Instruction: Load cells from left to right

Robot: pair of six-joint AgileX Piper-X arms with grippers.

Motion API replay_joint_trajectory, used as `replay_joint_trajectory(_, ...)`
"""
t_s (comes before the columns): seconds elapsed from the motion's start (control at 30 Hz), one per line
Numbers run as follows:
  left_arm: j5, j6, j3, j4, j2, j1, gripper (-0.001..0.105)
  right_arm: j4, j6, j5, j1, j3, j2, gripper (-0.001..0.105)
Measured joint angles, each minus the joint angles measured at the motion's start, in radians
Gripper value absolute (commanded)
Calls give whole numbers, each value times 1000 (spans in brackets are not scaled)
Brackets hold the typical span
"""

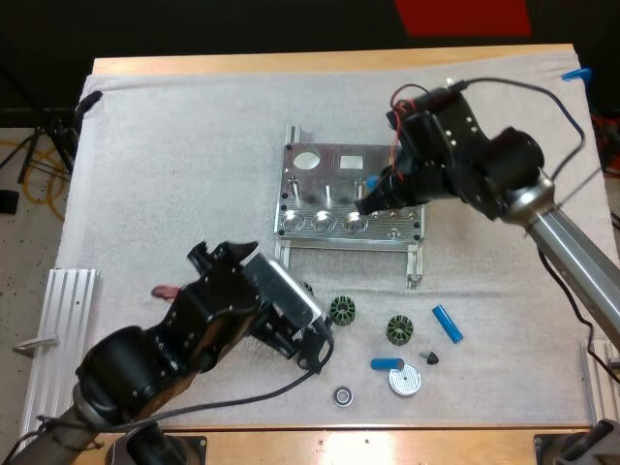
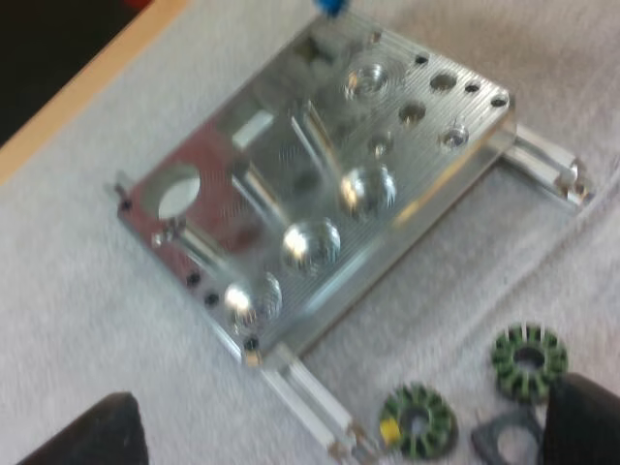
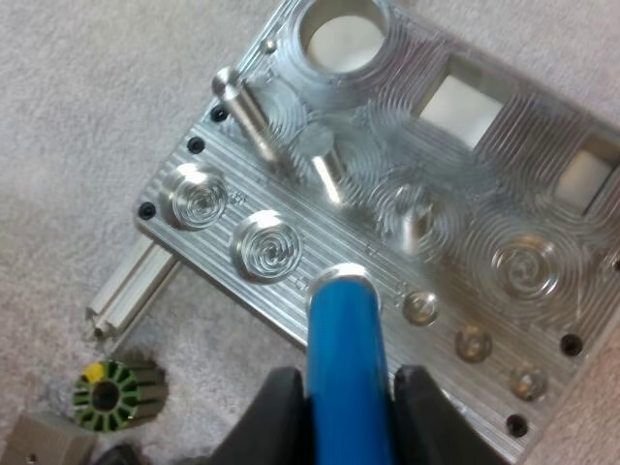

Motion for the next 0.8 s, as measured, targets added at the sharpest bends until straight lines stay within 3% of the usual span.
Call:
replay_joint_trajectory(0.17, -1, -3, 86, -64, -75, 0, 80, 100, -32, 4, 0, -117, 109, 0)
replay_joint_trajectory(0.37, -4, -5, 86, -161, -99, 0, 80, 152, -60, 23, 0, -183, 204, 0)
replay_joint_trajectory(0.8, -6, -5, 86, -163, -99, 0, 80, 189, -121, 89, 0, -216, 343, 0)
